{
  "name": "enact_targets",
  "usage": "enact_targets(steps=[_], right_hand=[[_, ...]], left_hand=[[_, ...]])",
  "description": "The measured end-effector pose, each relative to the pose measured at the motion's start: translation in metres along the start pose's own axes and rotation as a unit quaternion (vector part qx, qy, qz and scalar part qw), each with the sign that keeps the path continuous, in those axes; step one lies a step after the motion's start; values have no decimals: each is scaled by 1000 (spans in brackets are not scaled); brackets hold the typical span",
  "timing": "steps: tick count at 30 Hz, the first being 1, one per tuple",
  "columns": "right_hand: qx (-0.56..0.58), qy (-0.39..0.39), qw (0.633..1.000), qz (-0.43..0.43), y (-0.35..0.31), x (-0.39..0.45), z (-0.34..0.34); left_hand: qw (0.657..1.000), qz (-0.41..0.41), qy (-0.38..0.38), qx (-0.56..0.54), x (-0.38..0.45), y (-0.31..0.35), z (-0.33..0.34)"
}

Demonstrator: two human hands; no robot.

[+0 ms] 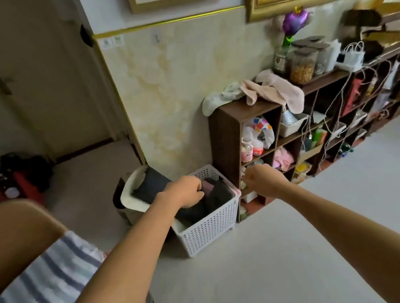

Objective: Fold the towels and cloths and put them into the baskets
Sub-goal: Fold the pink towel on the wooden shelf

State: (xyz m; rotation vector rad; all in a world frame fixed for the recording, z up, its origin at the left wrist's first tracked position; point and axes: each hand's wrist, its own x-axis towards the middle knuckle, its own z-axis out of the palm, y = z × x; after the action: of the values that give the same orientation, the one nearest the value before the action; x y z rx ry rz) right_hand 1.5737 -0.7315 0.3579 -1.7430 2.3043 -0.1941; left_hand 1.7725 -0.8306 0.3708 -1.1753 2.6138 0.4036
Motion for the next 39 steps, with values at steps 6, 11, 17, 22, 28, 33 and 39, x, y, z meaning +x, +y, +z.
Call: enact_targets(steps=[6, 11, 17, 22, 28, 33, 39], right_hand=[[36, 77, 992, 90, 27, 109, -39], [37, 72, 987, 138, 74, 189, -57], [95, 125, 976, 149, 161, 309, -81], [91, 119, 975, 163, 244, 399, -97], [70, 44, 981, 175, 315, 491, -92], [133, 103, 980, 105, 333, 522, -78], [526, 49, 844, 98, 312, 513, -151]], left_hand=[[998, 52, 29, 11, 138, -25, -77], [994, 100, 15, 33, 244, -10, -115], [993, 108, 41, -1, 382, 26, -148], [994, 93, 50, -42, 472, 69, -161], [987, 86, 72, -117, 555, 102, -178], [977, 114, 77, -161, 592, 99, -192], [946, 168, 10, -277, 623, 95, -225]])
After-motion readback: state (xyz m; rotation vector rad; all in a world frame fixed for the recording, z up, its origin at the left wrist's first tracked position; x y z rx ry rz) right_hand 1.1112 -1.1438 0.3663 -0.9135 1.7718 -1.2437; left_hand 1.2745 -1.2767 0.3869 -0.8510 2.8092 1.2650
